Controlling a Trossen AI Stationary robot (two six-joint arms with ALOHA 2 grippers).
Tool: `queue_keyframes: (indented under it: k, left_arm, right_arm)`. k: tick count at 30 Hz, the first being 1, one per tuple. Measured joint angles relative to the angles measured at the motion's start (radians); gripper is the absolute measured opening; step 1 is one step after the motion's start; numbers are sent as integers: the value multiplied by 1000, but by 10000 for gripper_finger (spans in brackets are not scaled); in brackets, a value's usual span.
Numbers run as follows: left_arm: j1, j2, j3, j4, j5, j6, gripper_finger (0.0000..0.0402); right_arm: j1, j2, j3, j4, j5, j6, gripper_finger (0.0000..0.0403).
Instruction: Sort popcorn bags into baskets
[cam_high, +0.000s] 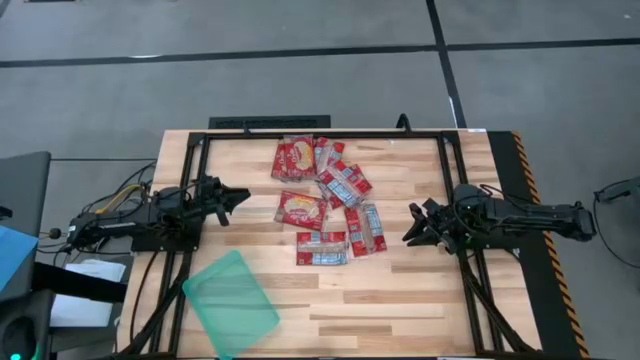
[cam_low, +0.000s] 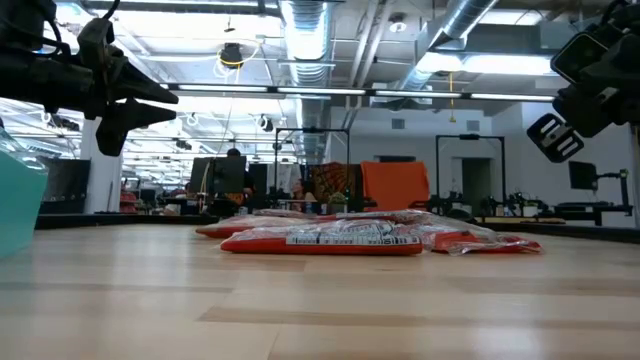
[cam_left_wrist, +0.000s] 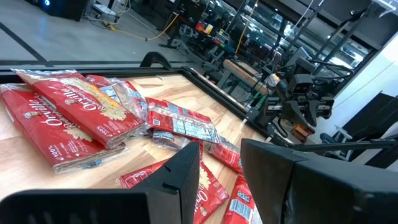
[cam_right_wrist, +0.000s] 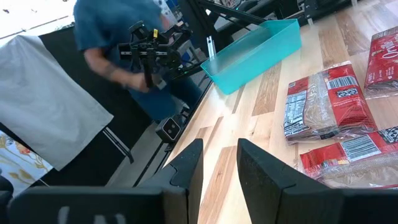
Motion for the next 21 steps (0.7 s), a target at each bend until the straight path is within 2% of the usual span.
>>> queue_keyframes:
  k: [21]
  left_arm:
    - [0, 0, 0, 2, -5, -18, 107]
  right_arm:
    - [0, 0, 0, 0, 0, 0, 125]
